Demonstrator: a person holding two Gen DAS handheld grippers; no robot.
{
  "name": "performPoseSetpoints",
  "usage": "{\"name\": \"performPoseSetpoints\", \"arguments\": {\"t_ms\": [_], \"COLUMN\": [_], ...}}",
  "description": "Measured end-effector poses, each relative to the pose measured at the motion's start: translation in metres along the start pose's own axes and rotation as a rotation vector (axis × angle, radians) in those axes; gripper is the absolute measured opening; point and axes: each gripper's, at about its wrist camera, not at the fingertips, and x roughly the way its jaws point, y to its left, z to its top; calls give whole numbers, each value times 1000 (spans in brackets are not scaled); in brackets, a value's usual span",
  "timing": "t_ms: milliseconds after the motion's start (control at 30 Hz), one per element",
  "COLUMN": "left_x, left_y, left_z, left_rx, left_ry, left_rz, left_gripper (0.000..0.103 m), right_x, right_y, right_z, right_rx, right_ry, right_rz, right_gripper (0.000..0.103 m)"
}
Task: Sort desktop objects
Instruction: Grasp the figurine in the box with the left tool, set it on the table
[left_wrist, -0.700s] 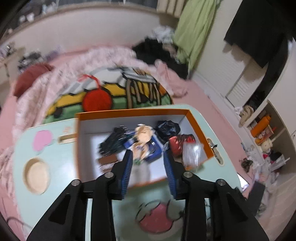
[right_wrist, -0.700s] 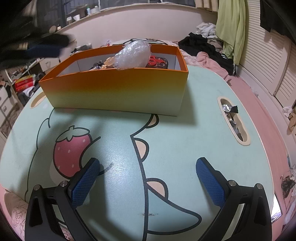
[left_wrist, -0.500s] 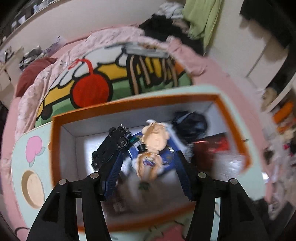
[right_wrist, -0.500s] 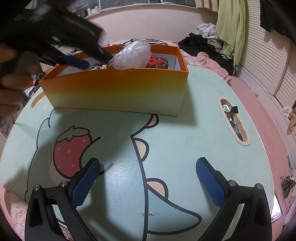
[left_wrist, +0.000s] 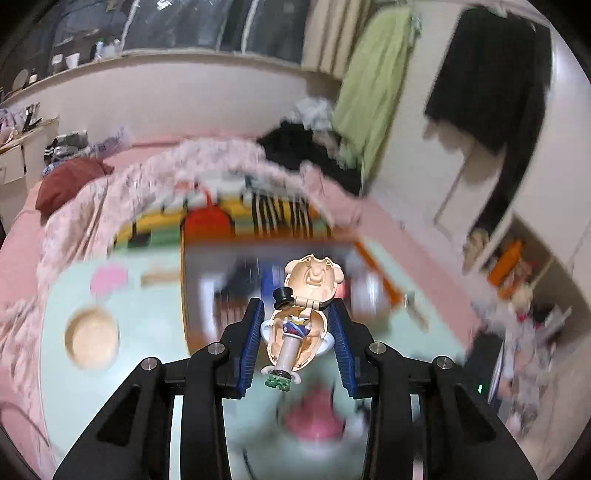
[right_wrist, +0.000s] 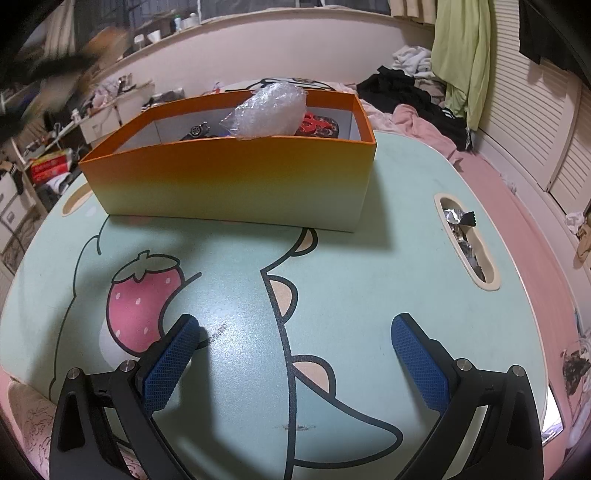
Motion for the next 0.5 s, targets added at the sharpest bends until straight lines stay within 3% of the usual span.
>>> {"name": "performPoseSetpoints", "arguments": {"t_ms": [100, 233, 300, 367, 433, 500], "left_x": [27, 58, 50, 39, 26, 26], "left_y": [0, 9, 14, 12, 3, -2], "left_z": [-36, -52, -56, -63, -74, -82], "left_rx": [0, -43, -70, -60, -14, 49], "left_ry": [62, 125, 112, 80, 60, 90], "left_rz": [18, 87, 78, 100, 143, 175], "left_gripper": [38, 41, 53, 79, 86, 86], "right_x": [-1, 0, 0, -1, -1, -1], "right_y": [-1, 0, 1, 2, 3, 3], "right_z": [0, -1, 1, 3, 4, 5], "right_rx": [0, 0, -2, -2, -2, -1], "right_ry": [0, -1, 0, -1, -2, -2], "right_rz": [0, 1, 1, 1, 2, 2], "right_gripper": [103, 103, 103, 103, 103, 103]}}
